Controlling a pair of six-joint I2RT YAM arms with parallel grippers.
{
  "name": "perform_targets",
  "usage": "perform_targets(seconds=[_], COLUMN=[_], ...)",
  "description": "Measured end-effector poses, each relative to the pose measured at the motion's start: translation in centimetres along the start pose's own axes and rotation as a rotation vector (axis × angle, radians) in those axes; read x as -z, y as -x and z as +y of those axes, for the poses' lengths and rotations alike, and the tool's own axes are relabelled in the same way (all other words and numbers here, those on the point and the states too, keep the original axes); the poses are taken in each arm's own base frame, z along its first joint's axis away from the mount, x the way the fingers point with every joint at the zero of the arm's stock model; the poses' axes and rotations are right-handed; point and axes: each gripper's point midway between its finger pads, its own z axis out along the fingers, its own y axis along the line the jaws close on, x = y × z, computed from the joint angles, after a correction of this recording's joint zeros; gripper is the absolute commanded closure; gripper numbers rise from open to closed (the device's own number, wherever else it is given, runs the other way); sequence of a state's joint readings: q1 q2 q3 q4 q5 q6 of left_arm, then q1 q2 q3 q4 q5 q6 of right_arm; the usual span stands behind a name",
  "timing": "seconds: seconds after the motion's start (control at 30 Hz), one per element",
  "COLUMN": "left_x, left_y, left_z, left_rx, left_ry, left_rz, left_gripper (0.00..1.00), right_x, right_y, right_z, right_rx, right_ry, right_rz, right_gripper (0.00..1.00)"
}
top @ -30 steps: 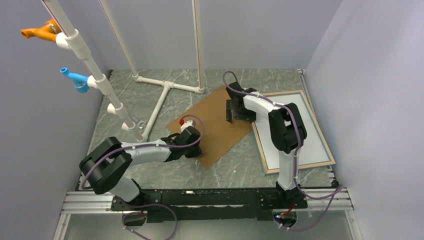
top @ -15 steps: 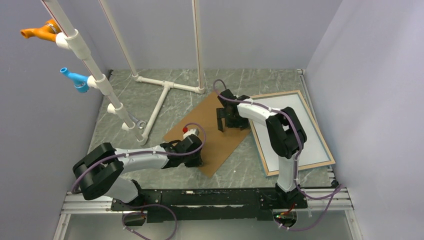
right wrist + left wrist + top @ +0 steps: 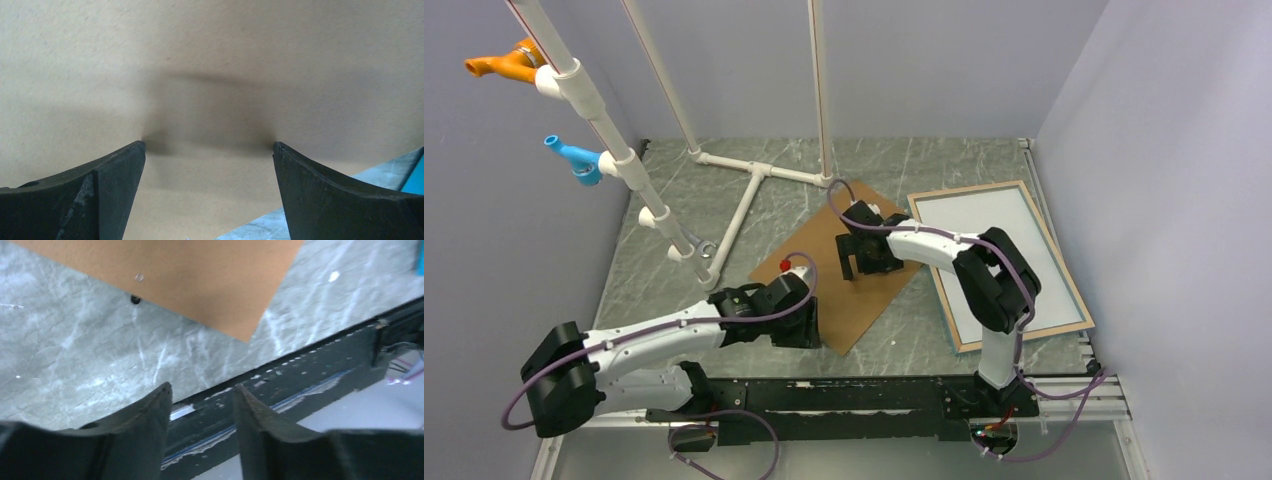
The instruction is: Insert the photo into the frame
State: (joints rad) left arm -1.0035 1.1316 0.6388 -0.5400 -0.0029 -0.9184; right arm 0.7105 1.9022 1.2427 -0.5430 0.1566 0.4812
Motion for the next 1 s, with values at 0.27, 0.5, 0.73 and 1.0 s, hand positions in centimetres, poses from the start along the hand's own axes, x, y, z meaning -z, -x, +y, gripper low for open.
perform_targets(seconds=[0.27,0.5,0.73,1.0], left_x=[0.8,-2.1,-4.7,-7.2], left_y=[3.7,6.2,11.6,12.5], left_z=[-0.6,0.6,-0.2,1.6], left_rx=[0.023,0.069,0.017,-0.036], left_ry=[-0.056,-0.057,0.042,0.186], left_rz=[-0.061,-0.025,-0.044,-0.028], left_gripper=[0.36,0.43,0.58,0.69], right_x=[1.4,3.6,5.3,5.8], right_y=[-2.1,-4.2,-2.3,-0.9], right_z=[3.1,3.4,-3.1,-10.3], right_rx=[0.040,-0.065,-0.199,-0.215], right_ry=[0.103,0.231,0.118,-0.185], right_rz=[-0.009,0.060,0.032,0.006], right_gripper=[0.00,0.00,0.00,0.02])
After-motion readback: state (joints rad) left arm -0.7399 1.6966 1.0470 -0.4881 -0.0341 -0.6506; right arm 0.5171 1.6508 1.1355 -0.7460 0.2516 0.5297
